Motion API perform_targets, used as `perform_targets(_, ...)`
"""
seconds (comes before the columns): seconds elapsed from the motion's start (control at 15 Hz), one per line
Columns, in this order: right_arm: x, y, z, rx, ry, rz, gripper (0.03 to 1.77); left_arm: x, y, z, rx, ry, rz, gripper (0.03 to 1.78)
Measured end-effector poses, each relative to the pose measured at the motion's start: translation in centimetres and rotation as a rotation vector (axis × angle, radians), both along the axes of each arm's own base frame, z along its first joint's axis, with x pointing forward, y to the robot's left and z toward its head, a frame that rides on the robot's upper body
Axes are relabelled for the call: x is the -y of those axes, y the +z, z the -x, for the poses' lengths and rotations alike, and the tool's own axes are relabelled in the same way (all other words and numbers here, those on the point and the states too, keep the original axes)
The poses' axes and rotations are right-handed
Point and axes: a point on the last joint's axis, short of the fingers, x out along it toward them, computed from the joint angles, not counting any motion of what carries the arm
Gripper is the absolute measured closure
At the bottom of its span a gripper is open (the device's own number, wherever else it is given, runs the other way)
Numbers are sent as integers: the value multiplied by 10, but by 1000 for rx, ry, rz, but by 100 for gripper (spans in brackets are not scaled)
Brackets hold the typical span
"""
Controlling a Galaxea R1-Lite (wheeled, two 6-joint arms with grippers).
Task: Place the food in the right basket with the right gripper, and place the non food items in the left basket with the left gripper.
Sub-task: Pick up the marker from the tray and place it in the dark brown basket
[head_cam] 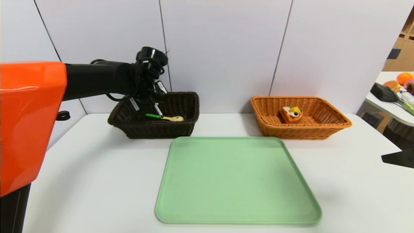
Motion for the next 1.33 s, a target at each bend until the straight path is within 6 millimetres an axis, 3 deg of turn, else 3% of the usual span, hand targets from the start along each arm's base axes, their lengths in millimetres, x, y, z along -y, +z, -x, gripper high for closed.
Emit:
perform_targets(0.8, -1, -3, -7, -26, -1, 3, 10, 0, -17, -9, -34, 6, -11, 175)
perform_targets(1.07, -1, -4, -9, -32, -1, 4, 10, 0, -18, -11, -33, 6, -12, 108)
perform_targets(1.33, -2, -5, -11, -37, 1, 5, 10, 0, -19, -11, -36, 7, -14, 69)
